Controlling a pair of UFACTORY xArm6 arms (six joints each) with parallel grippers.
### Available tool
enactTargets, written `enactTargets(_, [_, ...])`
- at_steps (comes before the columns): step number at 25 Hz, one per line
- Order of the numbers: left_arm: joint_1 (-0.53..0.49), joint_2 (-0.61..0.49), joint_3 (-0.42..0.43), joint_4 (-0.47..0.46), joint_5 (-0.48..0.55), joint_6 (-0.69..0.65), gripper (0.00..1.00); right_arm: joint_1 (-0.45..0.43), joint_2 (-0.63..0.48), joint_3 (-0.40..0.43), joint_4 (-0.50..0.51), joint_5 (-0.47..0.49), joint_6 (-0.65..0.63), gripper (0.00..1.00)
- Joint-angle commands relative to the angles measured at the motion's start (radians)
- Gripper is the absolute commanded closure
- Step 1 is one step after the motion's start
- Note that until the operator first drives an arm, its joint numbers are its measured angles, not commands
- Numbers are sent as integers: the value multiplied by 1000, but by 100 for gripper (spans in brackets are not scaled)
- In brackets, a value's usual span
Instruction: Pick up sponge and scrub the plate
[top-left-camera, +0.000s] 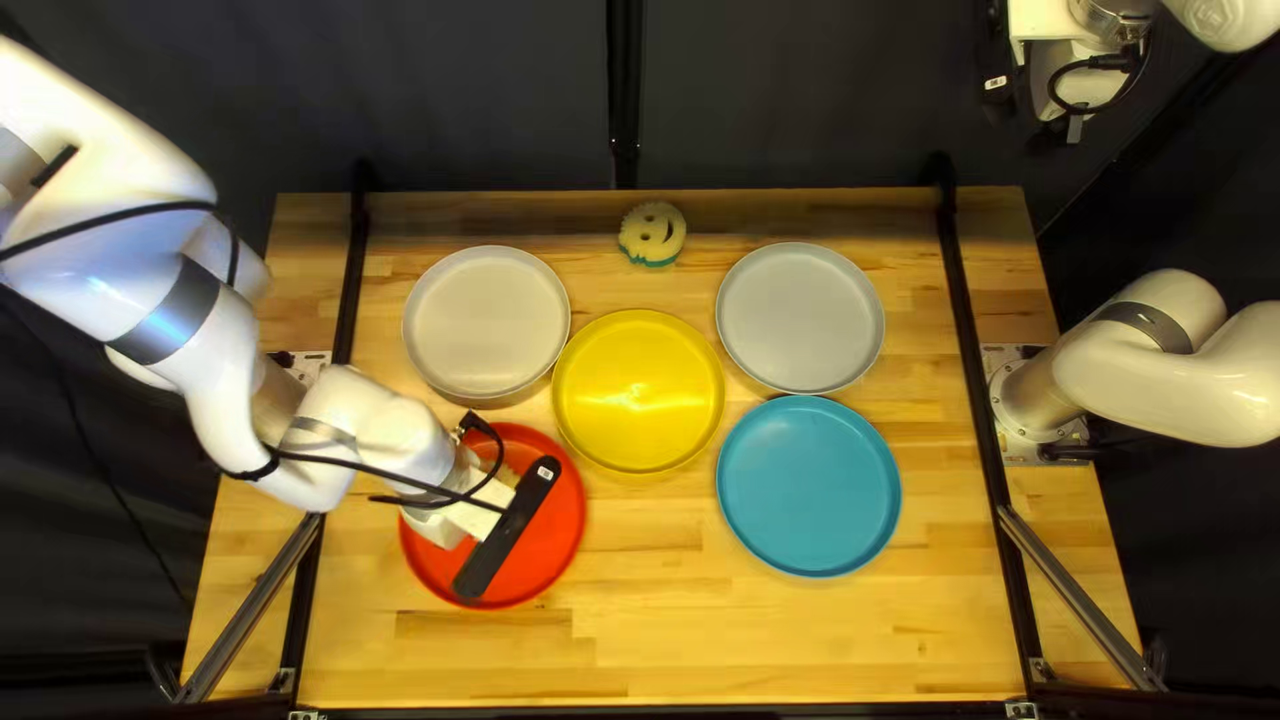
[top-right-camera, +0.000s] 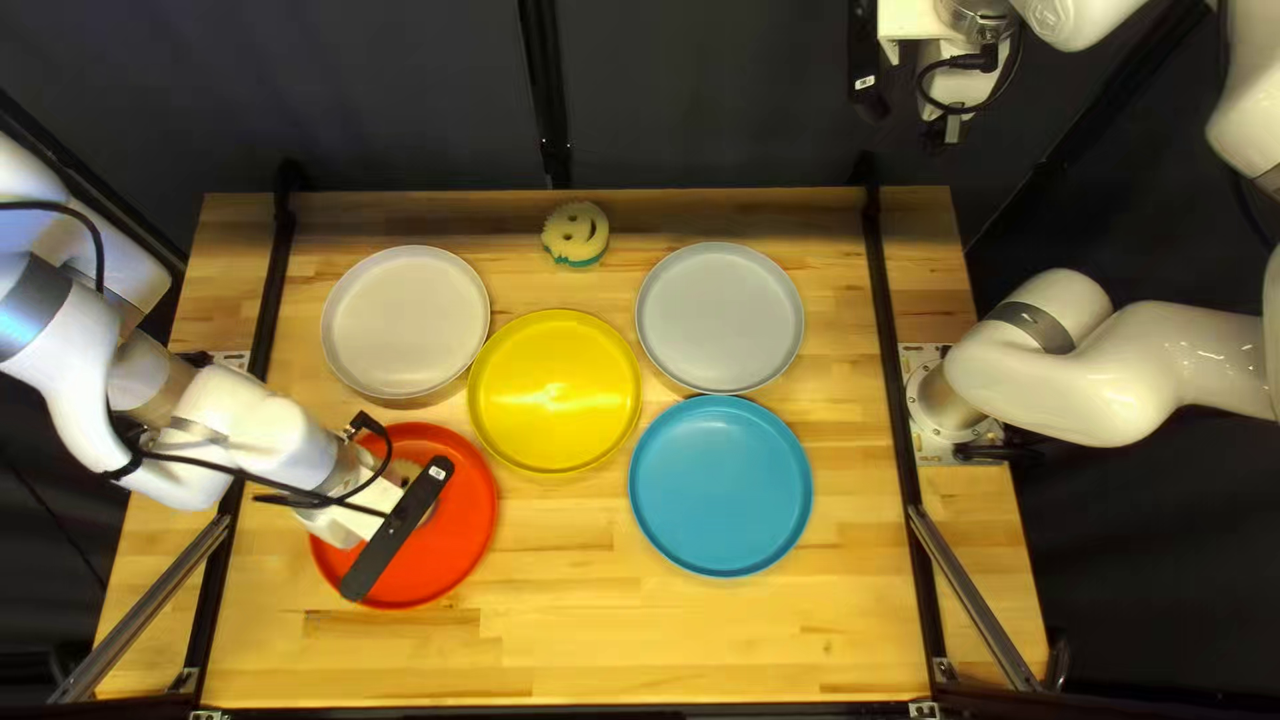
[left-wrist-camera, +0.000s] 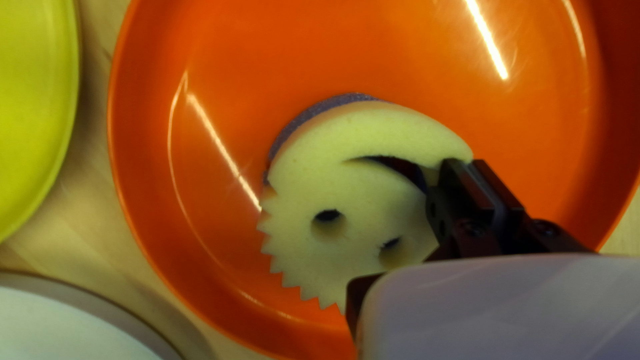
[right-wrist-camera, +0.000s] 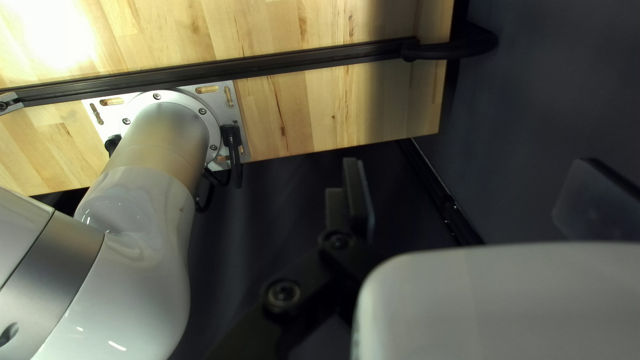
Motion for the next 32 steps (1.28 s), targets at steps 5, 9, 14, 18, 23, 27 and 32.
enactTargets(5, [-93, 32, -46, 41, 19, -116, 100, 0, 0, 0, 0, 0, 0, 0])
enactTargets(9, [-101, 17, -19, 27, 10, -117, 100, 0, 0, 0, 0, 0, 0, 0])
enactTargets(14, [-48, -59, 58, -3, 14, -59, 100, 0, 0, 0, 0, 0, 0, 0])
enactTargets(18, [22, -106, 100, -27, 21, 20, 100, 0, 0, 0, 0, 0, 0, 0])
enactTargets(23, [119, -127, 124, -60, 23, 142, 100, 0, 0, 0, 0, 0, 0, 0])
enactTargets(27, [157, -120, 130, -76, 4, 199, 100, 0, 0, 0, 0, 0, 0, 0])
enactTargets(32, [129, -50, 68, -60, -18, 185, 100, 0, 0, 0, 0, 0, 0, 0])
